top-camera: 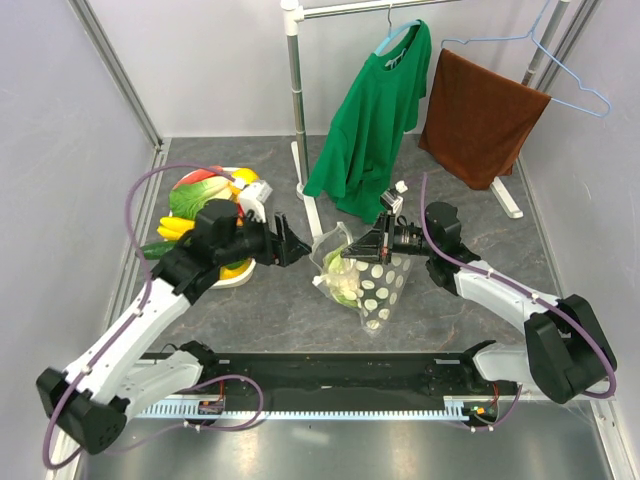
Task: Place the food in the zip-top bag and seal the zipper
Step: Adjust the zipper food storage bag at the center of the board.
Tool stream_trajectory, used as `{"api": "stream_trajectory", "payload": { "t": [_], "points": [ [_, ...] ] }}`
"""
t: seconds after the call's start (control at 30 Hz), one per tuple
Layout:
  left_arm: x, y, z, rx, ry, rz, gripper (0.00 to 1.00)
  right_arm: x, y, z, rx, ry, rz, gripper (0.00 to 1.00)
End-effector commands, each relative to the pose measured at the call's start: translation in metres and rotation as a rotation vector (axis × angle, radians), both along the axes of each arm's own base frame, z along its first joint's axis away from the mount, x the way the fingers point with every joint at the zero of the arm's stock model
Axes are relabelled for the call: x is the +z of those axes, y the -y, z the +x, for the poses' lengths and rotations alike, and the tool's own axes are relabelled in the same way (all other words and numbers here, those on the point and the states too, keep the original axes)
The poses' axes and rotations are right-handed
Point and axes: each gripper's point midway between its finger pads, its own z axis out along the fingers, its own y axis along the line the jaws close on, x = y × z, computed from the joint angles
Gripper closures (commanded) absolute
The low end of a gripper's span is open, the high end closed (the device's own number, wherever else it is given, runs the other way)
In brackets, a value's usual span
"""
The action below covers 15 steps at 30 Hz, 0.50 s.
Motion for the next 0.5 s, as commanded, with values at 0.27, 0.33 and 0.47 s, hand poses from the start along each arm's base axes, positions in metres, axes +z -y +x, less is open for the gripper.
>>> {"api": "stream_trajectory", "payload": {
  "t": [0.27,0.33,0.47],
  "points": [
    [-0.073,0.015,0.009,-0.016,-0.228,0.024,0.35,0.051,0.000,-0.016,0.099,0.197,0.082,1.00],
    [-0.086,0.019,0.009,-0.018,-0.281,0.031,0.36,0.054,-0.001,-0.017,0.105,0.203,0.087,1.00],
    [-0.098,0.026,0.014,0.007,-0.354,-0.002,0.32,0.056,-0.001,-0.019,0.114,0.210,0.093,1.00]
  ]
}}
